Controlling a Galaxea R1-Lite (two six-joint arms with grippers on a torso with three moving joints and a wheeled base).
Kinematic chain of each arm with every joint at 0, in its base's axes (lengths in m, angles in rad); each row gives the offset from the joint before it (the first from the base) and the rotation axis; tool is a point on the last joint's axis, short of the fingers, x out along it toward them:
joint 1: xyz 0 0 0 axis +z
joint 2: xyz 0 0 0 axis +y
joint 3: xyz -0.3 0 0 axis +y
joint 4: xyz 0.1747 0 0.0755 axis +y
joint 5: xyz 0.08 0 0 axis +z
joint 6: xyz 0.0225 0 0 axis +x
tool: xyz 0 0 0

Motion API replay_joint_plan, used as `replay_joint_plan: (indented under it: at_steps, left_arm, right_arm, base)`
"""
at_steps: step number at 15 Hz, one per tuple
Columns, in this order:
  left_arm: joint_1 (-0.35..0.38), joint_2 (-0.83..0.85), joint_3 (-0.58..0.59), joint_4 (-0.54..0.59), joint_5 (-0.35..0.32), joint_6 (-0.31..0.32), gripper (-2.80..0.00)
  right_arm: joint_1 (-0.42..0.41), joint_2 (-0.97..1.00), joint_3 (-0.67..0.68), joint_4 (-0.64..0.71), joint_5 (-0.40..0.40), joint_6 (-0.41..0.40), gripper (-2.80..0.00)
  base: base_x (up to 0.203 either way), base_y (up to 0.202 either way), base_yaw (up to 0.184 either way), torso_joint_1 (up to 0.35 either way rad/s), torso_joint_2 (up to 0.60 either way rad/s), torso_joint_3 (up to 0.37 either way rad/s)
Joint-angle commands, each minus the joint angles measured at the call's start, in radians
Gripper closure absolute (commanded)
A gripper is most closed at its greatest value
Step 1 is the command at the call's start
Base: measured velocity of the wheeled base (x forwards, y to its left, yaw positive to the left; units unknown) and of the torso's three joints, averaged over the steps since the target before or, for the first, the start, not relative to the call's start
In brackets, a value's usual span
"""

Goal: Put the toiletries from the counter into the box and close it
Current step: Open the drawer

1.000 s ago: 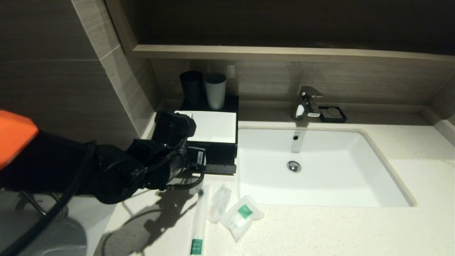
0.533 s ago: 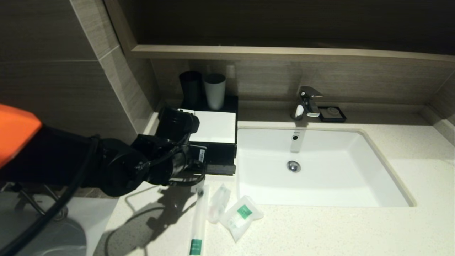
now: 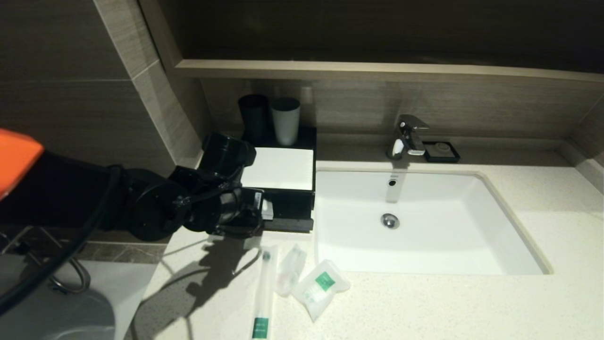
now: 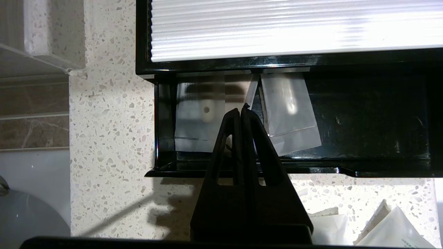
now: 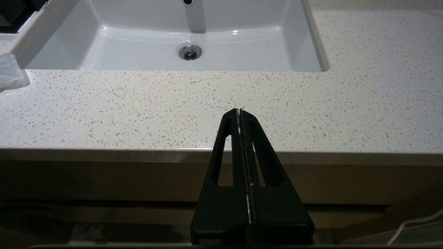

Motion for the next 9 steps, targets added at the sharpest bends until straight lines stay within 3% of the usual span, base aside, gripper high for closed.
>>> replay_joint_plan:
  at_steps: [1,9]
  left_arm:
    - [0.006,0.002,-0.001,0.01,0.001,-0.001,0.0]
    - [0.03,0.009,-0.007,0.058,-0.028,0.002,0.0]
  right_arm:
    - [0.0,0.0,-0.001,0.0,0.0,0.0,0.0]
    - [0.0,0.0,0.0,0.0,0.0,0.0,0.0]
  base:
    - [0.0,0.0,0.0,0.0,0.0,0.0]
    - [0.0,0.0,0.0,0.0,0.0,0.0]
